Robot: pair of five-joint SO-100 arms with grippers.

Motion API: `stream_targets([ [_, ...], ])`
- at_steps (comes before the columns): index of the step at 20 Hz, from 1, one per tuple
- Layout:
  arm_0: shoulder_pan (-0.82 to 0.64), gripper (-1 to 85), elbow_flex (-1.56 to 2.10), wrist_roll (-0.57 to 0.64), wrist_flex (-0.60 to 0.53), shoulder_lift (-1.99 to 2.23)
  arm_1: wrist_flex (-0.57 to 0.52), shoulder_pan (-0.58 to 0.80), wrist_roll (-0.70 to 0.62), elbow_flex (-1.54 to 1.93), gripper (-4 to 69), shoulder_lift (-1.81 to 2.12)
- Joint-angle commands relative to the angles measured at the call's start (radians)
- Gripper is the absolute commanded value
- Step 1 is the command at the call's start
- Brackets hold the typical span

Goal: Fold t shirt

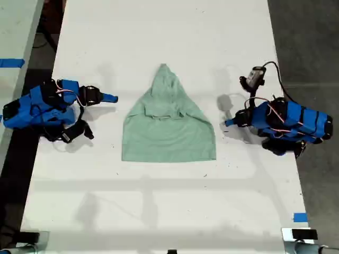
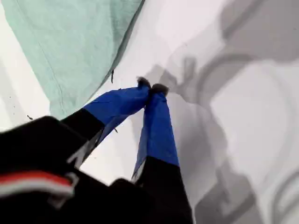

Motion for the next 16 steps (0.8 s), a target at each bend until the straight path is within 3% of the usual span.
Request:
stream_targets([
  [1,0.014,-0.3,0.017,0.011,-0.020,0.006,-0.005,-0.025,0.014,0.043,1.0,0.009],
  [16,0.012,-0.3,0.017,0.011,-0.020,0.006,0.002,-0.038,0.035,0.031,1.0,0.009],
])
